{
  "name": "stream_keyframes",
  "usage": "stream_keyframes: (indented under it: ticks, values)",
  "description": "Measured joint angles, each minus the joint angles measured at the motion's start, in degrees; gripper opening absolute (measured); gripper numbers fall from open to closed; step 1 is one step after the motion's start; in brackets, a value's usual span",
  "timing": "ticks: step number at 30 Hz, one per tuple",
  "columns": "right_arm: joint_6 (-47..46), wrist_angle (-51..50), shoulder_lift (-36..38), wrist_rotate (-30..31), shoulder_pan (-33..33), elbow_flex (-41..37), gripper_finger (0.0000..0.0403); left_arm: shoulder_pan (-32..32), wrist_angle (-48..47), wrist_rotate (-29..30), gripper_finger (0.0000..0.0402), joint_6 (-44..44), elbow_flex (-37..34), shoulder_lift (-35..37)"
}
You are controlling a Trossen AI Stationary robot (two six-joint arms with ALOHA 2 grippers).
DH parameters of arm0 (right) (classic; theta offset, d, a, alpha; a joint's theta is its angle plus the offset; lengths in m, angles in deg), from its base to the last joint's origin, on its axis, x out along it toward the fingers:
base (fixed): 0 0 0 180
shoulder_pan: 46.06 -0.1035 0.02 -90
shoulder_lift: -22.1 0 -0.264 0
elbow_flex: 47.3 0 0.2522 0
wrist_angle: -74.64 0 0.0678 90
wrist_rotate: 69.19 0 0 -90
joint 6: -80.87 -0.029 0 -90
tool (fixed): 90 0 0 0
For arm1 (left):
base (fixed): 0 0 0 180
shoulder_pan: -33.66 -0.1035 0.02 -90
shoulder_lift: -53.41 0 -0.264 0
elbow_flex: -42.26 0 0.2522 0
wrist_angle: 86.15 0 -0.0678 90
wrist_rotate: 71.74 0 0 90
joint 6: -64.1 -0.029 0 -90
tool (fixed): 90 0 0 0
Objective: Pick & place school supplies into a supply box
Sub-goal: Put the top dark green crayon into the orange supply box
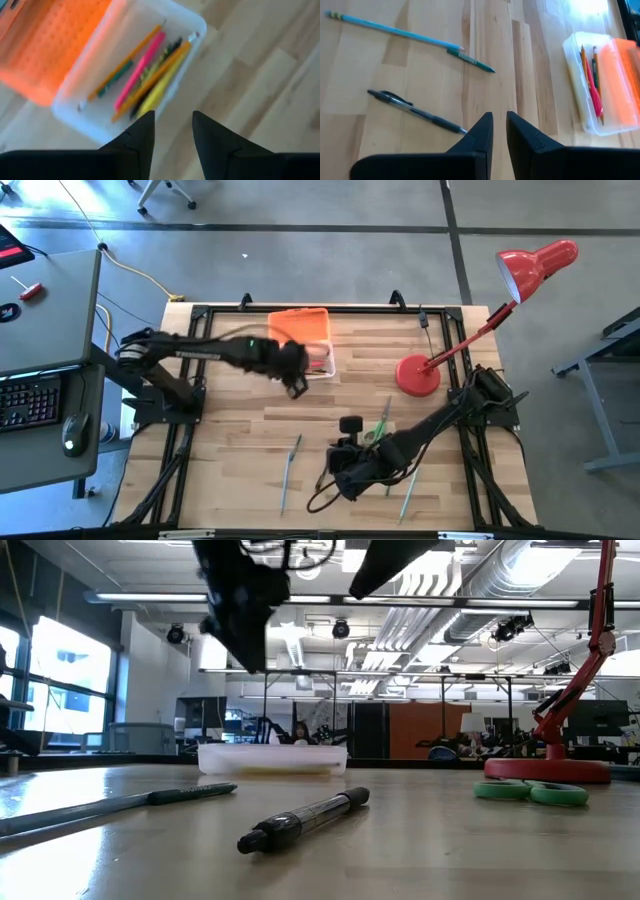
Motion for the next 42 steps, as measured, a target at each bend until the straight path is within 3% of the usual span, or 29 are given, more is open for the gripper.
stream_keyframes:
  ticks: [6, 12, 15, 19, 26, 31, 42]
  values:
    - [-2.57, -2.28, 0.0, 0.11, -0.42, 0.0, 0.0032, 17.82, -9.25, 14.14, 0.0141, 21.98, -0.61, 1.25]
    - [-2.61, -2.33, 0.0, 0.16, -0.45, 0.0, 0.0032, 33.19, -3.97, 25.44, 0.0134, 45.32, -6.32, -0.92]
    - [-2.66, -2.44, 0.0, 0.2, -0.42, 0.0, 0.0032, 37.07, 2.16, 26.68, 0.0133, 51.51, -10.13, -2.72]
    - [-2.66, -2.42, 0.0, 0.18, -0.43, 0.0, 0.0032, 38.56, 14.07, 23.35, 0.0133, 52.62, -14.19, -6.19]
    - [-2.66, -2.33, 0.0, 0.25, -0.43, 0.0, 0.0032, 36.39, 27.27, 22.82, 0.0133, 42.66, -15.15, -13.57]
    - [-2.92, -1.92, 0.0, 0.28, -0.43, 0.0, 0.0032, 34.25, 29.3, 20.94, 0.0133, 41.59, -15.15, -17.19]
    - [-3.14, -1.9, 0.0, 0.27, -0.43, 0.0, 0.0032, 33.46, 29.09, 22.48, 0.0133, 50.26, -14.88, -22.27]
